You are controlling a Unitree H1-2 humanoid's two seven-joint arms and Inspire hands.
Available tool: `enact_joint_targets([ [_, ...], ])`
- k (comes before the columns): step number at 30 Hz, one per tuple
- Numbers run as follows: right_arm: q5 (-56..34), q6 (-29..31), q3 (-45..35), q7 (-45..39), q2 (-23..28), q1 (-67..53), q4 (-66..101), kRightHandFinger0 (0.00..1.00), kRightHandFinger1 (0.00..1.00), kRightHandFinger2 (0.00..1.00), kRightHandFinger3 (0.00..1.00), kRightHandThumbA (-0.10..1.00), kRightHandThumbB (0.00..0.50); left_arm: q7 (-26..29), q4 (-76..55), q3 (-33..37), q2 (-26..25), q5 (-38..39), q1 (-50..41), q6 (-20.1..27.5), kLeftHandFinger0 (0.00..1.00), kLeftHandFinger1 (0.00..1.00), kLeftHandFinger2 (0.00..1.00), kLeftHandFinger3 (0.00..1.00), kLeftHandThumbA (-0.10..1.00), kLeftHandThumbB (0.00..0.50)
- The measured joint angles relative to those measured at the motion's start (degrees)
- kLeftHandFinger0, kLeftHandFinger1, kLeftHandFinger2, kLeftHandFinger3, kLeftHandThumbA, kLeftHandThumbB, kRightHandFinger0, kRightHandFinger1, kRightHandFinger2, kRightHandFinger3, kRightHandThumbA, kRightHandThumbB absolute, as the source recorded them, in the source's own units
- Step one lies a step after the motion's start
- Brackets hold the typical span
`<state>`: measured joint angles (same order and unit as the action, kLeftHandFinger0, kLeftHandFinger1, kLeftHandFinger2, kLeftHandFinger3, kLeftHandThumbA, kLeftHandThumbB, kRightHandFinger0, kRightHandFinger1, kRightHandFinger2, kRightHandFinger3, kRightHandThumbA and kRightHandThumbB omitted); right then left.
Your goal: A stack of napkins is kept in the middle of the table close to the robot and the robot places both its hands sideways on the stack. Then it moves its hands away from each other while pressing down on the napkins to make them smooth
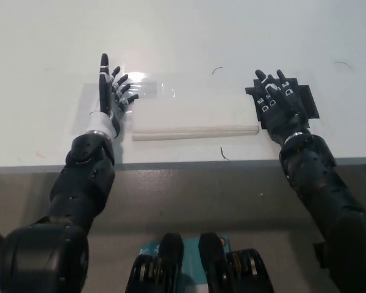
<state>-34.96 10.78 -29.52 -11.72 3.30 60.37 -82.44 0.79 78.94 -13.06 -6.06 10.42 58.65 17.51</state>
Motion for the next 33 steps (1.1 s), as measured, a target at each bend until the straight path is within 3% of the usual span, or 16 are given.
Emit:
enact_joint_targets([
  [4,0.1,0.1,0.1,-0.2,0.5,-0.2,0.0,1.0,1.0,1.0,1.0,1.0,0.383,-0.7,0.0,0.0,-1.4,0.1,-0.4,0.0,1.0,1.0,1.0,1.0,1.0,0.425],
  [5,0.2,0.1,0.1,-0.3,0.8,-0.3,0.0,1.0,1.0,1.0,1.0,1.0,0.397,-1.0,0.0,0.0,-2.0,0.2,-0.6,0.0,1.0,1.0,1.0,1.0,1.0,0.387],
  [7,0.3,0.2,0.2,-0.5,1.5,-0.5,0.2,1.0,1.0,1.0,1.0,1.0,0.444,-1.8,-0.2,0.0,-3.0,0.3,-1.1,0.4,1.0,1.0,1.0,1.0,1.0,0.394],
  [12,1.1,1.8,1.2,-2.4,4.1,-2.2,2.0,1.0,1.0,1.0,1.0,1.0,0.413,-4.2,-4.3,1.3,-6.7,-0.3,-4.4,2.1,1.0,1.0,1.0,1.0,1.0,0.405],
  [13,1.4,2.4,1.6,-2.9,4.9,-2.8,2.6,1.0,1.0,1.0,1.0,1.0,0.347,-4.6,-5.7,1.7,-7.6,-0.5,-5.4,2.4,1.0,1.0,1.0,1.0,1.0,0.408],
  [15,2.5,3.2,3.5,-2.8,5.5,-4.6,5.4,1.0,1.0,1.0,1.0,1.0,0.356,-5.0,-9.4,2.0,-8.6,-0.6,-7.2,2.3,1.0,1.0,1.0,1.0,1.0,0.345],
  [17,4.0,3.6,5.6,-2.7,5.6,-7.5,11.5,1.0,1.0,1.0,1.0,1.0,0.36,-5.4,-15.1,2.3,-8.9,-0.6,-10.0,2.0,1.0,1.0,1.0,1.0,1.0,0.34],
  [21,5.4,3.5,7.2,-2.4,4.8,-13.2,20.6,1.0,1.0,1.0,1.0,1.0,0.337,-5.9,-23.0,3.1,-8.3,-0.6,-15.4,1.4,1.0,1.0,1.0,1.0,1.0,0.346],
  [22,5.7,3.5,7.4,-2.4,4.6,-14.5,22.5,1.0,1.0,1.0,1.0,1.0,0.354,-5.9,-24.6,3.2,-8.1,-0.6,-16.6,1.2,1.0,1.0,1.0,1.0,1.0,0.386],
  [23,5.9,3.4,7.7,-2.3,4.4,-15.5,24.2,1.0,1.0,1.0,1.0,1.0,0.356,-5.9,-25.8,3.3,-8.0,-0.6,-17.5,1.1,1.0,1.0,1.0,1.0,1.0,0.393],
  [24,6.2,3.3,8.1,-2.3,4.1,-17.3,26.7,1.0,1.0,1.0,1.0,1.0,0.399,-5.9,-28.2,3.4,-7.7,-0.6,-19.3,0.8,1.0,1.0,1.0,1.0,1.0,0.396],
  [25,6.5,3.2,8.4,-2.2,3.8,-18.9,29.0,1.0,1.0,1.0,1.0,1.0,0.387,-5.9,-30.3,3.6,-7.5,-0.6,-21.1,0.6,1.0,1.0,1.0,1.0,1.0,0.41],
  [27,6.8,3.0,9.0,-2.1,3.2,-22.0,33.5,1.0,1.0,1.0,1.0,1.0,0.428,-5.9,-34.4,3.8,-7.1,-0.6,-24.4,0.2,1.0,1.0,1.0,1.0,1.0,0.415],
  [31,7.6,2.2,9.9,-2.1,1.9,-28.1,42.2,1.0,1.0,1.0,1.0,1.0,0.429,-5.9,-42.7,4.2,-6.4,-0.6,-30.3,-0.3,1.0,1.0,1.0,1.0,1.0,0.429],
  [33,8.1,2.0,10.5,-2.1,1.2,-31.5,46.9,1.0,1.0,1.0,1.0,1.0,0.397,-5.9,-46.6,4.6,-6.2,-0.6,-33.7,-0.5,1.0,1.0,1.0,1.0,1.0,0.415],
])
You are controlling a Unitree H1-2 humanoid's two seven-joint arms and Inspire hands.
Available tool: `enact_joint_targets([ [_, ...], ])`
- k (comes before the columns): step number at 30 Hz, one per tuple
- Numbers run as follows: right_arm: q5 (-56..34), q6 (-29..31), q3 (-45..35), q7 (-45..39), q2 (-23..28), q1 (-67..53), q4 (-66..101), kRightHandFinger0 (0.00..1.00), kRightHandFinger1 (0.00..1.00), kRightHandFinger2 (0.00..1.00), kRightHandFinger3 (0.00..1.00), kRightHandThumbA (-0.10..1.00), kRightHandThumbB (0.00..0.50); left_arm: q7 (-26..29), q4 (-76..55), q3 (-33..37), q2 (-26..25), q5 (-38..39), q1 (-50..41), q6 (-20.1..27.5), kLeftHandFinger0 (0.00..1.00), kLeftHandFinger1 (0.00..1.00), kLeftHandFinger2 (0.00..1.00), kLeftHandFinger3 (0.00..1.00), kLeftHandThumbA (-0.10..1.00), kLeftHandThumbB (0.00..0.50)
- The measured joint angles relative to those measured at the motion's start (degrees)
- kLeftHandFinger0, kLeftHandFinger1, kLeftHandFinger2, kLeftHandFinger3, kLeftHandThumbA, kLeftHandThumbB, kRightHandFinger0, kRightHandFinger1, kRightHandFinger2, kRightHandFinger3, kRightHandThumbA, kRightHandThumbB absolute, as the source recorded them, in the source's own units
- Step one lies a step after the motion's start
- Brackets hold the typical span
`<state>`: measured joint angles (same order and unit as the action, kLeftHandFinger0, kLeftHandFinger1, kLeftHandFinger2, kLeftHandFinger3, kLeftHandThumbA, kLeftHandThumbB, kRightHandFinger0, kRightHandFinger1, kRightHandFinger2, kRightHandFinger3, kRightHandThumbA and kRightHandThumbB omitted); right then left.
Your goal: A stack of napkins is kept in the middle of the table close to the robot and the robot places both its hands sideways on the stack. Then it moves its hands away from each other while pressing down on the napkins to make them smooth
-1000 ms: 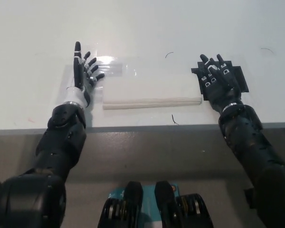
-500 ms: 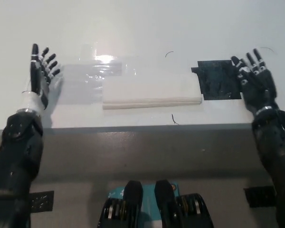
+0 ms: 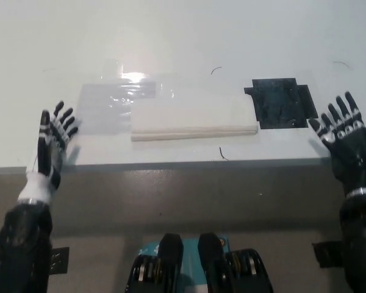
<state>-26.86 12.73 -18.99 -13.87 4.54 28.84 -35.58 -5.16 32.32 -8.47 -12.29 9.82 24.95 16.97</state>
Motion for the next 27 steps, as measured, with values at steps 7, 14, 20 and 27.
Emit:
enact_joint_targets([
  [7,1.5,-0.6,2.7,0.0,-1.8,-12.9,14.1,1.0,1.0,1.0,1.0,1.0,0.384,0.0,-13.9,1.7,0.3,0.0,-12.6,-0.1,1.0,1.0,1.0,1.0,1.0,0.421],
  [14,3.4,-0.7,6.9,-0.2,-3.3,-25.9,28.1,1.0,1.0,1.0,1.0,1.0,0.433,-0.4,-26.4,4.0,0.3,0.0,-26.3,-0.1,1.0,1.0,1.0,1.0,1.0,0.475],
  [20,6.4,-0.4,13.1,-0.7,-4.8,-37.0,41.6,1.0,1.0,1.0,1.0,1.0,0.465,-1.4,-38.2,7.4,-0.2,0.0,-37.9,-0.1,1.0,1.0,1.0,1.0,1.0,0.433],
  [27,13.6,3.2,22.7,-1.7,-6.3,-46.5,52.9,1.0,1.0,1.0,1.0,1.0,0.314,-3.8,-45.9,12.8,-0.6,-0.6,-45.2,2.4,1.0,1.0,1.0,1.0,1.0,0.369],
])
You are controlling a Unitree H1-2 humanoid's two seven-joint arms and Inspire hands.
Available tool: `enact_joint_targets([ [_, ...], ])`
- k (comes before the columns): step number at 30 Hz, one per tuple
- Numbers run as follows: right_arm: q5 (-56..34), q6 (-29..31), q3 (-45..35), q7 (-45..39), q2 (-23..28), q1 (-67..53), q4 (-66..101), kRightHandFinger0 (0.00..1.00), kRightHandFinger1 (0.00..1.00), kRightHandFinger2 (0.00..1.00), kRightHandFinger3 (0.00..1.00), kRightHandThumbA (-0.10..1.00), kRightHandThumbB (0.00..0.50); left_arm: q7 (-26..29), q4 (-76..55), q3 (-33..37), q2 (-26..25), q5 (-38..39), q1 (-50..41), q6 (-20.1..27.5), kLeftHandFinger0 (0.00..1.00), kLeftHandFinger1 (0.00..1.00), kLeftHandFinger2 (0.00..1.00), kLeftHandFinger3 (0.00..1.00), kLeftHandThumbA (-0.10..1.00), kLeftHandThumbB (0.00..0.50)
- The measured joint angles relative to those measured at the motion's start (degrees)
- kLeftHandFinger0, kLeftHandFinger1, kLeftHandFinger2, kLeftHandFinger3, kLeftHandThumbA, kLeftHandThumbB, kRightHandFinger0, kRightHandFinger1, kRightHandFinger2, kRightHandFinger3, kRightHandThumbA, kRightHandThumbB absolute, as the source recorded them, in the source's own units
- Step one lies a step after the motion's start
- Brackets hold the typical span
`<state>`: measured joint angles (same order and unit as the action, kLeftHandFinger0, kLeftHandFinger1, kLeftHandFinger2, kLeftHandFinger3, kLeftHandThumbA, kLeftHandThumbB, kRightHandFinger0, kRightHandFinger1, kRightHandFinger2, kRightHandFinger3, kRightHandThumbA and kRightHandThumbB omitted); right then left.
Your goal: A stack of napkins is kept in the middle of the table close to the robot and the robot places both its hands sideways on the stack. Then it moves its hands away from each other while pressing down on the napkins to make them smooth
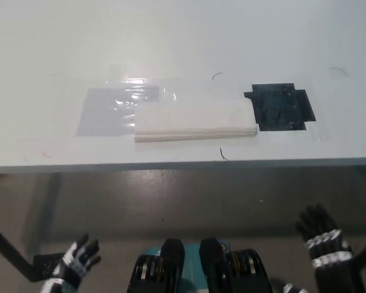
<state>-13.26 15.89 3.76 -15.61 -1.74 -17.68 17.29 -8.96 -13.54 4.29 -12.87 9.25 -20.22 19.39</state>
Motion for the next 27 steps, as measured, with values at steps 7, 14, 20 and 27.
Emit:
enact_joint_targets([
  [7,8.0,5.5,1.9,0.6,0.6,2.5,-9.3,1.0,1.0,1.0,1.0,1.0,0.289,-1.9,11.4,-0.2,1.0,-1.9,2.2,3.3,1.0,1.0,1.0,1.0,1.0,0.379],
  [14,11.0,6.4,0.6,2.3,1.9,3.9,-18.8,1.0,1.0,1.0,1.0,1.0,0.309,-2.8,20.7,-2.0,2.0,-2.9,4.6,4.6,1.0,1.0,1.0,1.0,1.0,0.374],
  [20,11.6,6.6,0.5,3.0,2.0,5.7,-20.8,1.0,1.0,1.0,1.0,1.0,0.316,-3.4,21.8,-3.1,2.4,-3.4,5.1,4.8,1.0,1.0,1.0,1.0,1.0,0.384],
  [27,12.1,7.3,0.4,3.6,2.5,5.7,-21.3,1.0,1.0,1.0,1.0,1.0,0.304,-4.0,21.7,-4.0,3.3,-3.9,5.1,4.9,1.0,1.0,1.0,1.0,1.0,0.366],
])
